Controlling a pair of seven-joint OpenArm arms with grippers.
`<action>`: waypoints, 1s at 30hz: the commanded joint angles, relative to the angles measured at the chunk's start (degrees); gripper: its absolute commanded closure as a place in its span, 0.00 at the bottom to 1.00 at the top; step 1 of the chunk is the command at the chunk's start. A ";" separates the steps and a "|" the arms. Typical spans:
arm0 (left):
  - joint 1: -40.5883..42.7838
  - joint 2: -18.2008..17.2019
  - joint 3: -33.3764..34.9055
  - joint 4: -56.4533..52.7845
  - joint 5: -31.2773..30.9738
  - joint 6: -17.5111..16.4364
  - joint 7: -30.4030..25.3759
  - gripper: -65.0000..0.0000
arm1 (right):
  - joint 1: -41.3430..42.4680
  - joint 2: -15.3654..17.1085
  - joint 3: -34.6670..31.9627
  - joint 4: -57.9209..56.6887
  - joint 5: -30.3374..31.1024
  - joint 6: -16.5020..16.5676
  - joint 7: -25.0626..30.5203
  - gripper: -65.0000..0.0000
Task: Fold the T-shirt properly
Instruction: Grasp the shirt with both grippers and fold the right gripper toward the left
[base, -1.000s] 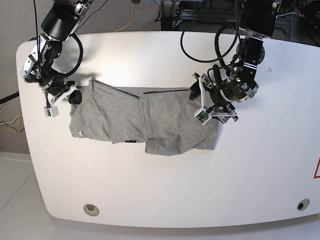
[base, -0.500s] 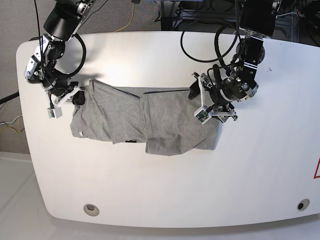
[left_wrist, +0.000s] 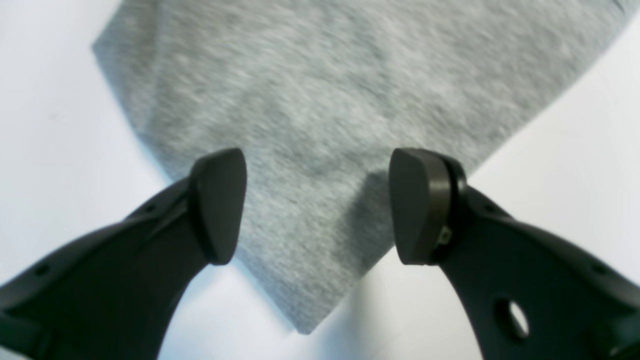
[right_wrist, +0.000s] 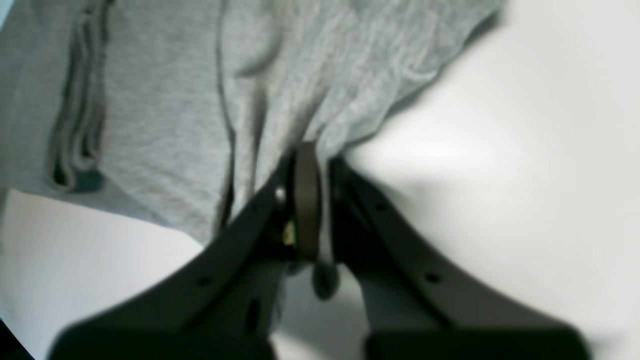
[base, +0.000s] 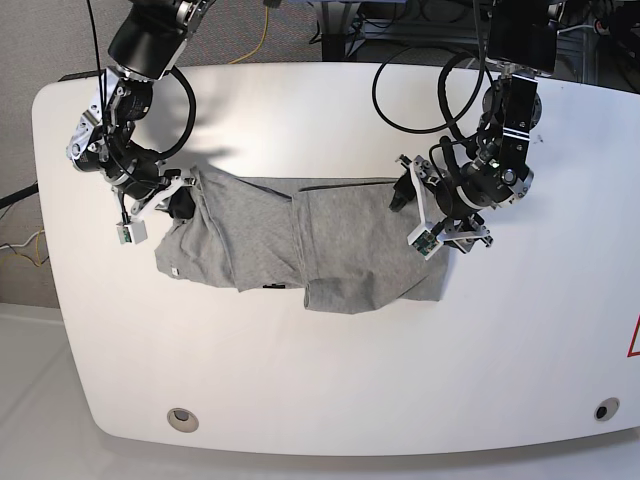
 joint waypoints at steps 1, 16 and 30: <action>-0.91 -0.05 -0.33 1.46 -0.37 -0.31 -0.67 0.36 | 0.48 -0.41 -0.67 1.69 0.85 0.38 0.83 1.00; -1.71 0.61 2.67 -0.62 0.23 0.24 -1.06 0.36 | 2.28 -3.18 -8.92 2.69 0.75 0.38 -3.77 1.00; -1.65 1.21 2.87 -3.23 -0.01 0.38 -0.92 0.36 | 1.76 -6.95 -14.00 8.82 -0.12 0.30 -2.48 1.00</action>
